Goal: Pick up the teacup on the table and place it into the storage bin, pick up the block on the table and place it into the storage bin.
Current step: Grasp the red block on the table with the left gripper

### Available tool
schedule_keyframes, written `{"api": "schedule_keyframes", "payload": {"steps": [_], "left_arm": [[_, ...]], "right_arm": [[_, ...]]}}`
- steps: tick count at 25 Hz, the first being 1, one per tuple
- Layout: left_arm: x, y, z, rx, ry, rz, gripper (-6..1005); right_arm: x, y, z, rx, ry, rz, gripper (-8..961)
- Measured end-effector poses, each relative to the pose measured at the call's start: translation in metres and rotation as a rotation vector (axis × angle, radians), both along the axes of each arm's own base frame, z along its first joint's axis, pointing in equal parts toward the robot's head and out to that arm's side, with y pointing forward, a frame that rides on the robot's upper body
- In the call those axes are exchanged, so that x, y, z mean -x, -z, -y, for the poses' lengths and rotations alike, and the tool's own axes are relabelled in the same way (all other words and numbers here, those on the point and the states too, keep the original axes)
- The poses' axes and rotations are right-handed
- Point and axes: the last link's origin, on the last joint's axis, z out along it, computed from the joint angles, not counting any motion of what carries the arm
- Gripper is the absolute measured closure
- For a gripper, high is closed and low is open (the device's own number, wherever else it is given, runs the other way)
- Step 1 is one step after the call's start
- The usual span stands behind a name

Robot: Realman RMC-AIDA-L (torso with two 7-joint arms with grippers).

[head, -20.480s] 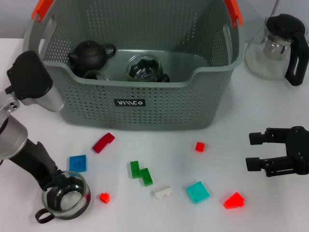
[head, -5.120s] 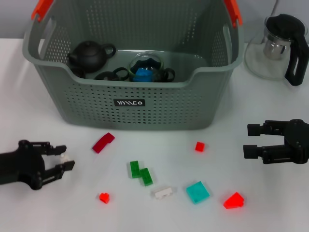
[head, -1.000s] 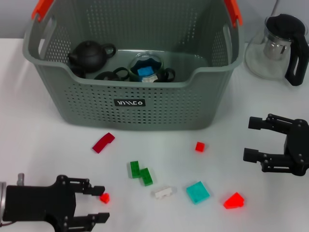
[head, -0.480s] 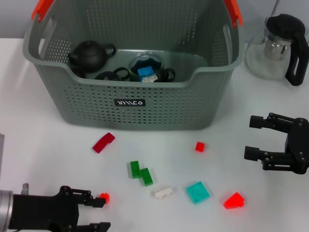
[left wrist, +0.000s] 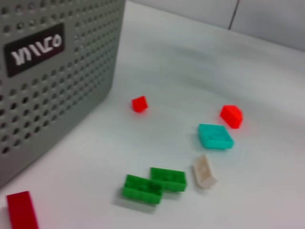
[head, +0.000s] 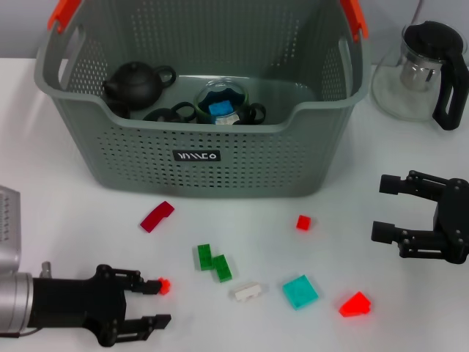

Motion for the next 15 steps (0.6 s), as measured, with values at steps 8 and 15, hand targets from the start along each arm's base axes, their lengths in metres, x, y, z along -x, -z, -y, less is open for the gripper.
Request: {"api": "schedule_keyframes", "payload": {"steps": [8,15], "left_arm": [[-0.002,-0.004,-0.01,-0.044,0.005,0.0,452],[-0.001,-0.006,-0.012,-0.078,0.004,-0.005,453]], "right_arm": [[-0.001,-0.002,0.0,-0.009,0.007,-0.005,40],[-0.001,-0.002,0.0,-0.01,0.006,-0.006,39]]}}
